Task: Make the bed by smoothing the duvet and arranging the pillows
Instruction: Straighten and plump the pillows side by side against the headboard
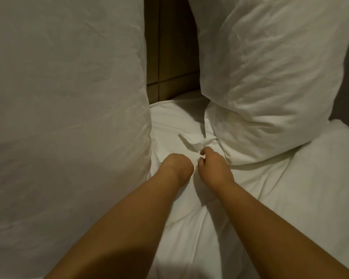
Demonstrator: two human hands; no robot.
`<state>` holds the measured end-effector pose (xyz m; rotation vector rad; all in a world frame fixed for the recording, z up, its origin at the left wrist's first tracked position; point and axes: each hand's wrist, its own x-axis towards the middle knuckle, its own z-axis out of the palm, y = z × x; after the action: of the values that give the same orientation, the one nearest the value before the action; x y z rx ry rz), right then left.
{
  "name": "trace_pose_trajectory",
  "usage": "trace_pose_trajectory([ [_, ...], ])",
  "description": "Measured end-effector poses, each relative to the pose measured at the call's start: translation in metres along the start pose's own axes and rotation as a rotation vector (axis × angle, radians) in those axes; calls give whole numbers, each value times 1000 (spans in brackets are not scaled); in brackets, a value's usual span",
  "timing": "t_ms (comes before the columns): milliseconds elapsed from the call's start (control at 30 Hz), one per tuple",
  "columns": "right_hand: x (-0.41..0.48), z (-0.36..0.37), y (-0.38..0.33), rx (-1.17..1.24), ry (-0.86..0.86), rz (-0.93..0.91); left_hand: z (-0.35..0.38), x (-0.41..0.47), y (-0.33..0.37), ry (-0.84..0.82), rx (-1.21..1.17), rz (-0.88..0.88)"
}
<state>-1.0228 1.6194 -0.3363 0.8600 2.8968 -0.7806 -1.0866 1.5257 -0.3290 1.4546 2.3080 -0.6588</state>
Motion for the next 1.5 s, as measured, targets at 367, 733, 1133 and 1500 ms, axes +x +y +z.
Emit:
trace_pose_trajectory([
  [367,77,-20,-23,-314,3,98,-25,21,-12,289,-793,-308],
  [733,47,-13,5,-289,-108,193,-22,39,19,272,-669,-297],
  [1133,8,0,13,-125,-70,129,-8,9,39,176,-444,-186],
  [1500,-31,-70,-88,-251,66,-130,-70,-94,-9,381,-330,-376],
])
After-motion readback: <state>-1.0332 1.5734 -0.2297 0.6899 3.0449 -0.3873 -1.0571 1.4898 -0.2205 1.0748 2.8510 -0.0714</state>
